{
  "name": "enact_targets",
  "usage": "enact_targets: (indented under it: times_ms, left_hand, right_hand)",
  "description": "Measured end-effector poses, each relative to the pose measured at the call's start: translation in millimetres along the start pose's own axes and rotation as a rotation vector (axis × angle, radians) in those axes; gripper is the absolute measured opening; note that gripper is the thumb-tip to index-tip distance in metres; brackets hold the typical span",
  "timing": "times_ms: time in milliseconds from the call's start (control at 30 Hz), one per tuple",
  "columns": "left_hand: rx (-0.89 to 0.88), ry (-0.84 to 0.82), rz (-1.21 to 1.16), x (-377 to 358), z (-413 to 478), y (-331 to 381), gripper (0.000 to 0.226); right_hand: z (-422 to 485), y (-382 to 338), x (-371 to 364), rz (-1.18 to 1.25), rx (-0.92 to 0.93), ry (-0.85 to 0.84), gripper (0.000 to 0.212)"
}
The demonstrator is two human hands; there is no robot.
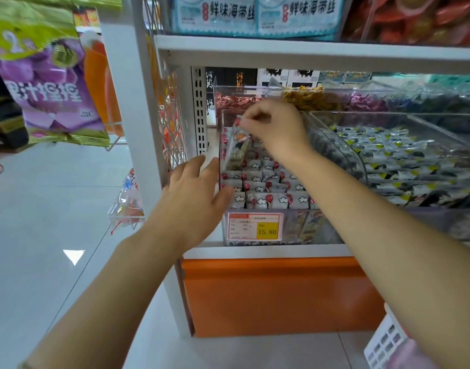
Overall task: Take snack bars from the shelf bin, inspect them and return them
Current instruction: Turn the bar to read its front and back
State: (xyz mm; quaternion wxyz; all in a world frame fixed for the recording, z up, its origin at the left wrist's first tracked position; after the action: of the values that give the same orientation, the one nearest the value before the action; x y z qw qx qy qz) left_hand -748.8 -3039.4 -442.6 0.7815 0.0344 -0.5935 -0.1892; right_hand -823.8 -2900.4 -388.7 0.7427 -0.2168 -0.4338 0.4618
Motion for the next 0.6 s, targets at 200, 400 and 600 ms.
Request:
enact_targets:
  times_ms: [200,400,600]
  left_hand:
    - [-0.022,0.324,-0.159,23.4,-5.3,14.0,0.044]
    - [0.001,0.111,-0.486,6.9,-8.8,23.7,0.036]
    - [0.144,-0.066,-0.922,-7.4,-13.3,20.9,0.018]
  right_hand:
    - [-58.2,3.7,51.5,0.358,-0.107,0.326,0.01]
    - [-107.8,24.7,61.6,0.848,-0.421,0.316,0.018]
    - [-126.2,34.1,56.8,1.026,-0.576,0.237,0.009]
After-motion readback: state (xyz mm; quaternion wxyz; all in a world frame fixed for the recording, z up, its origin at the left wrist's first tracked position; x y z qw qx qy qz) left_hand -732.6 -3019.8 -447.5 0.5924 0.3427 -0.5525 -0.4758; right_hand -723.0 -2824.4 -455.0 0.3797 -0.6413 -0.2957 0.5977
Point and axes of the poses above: each hand's wrist, its own z-axis towards the middle knuckle, its own x-axis out of the back of the hand, y = z × x, the point moved 5 cm from there along z, towards the middle knuckle, and after that the axes turned 4 degrees about z, right-handed, at the moved point
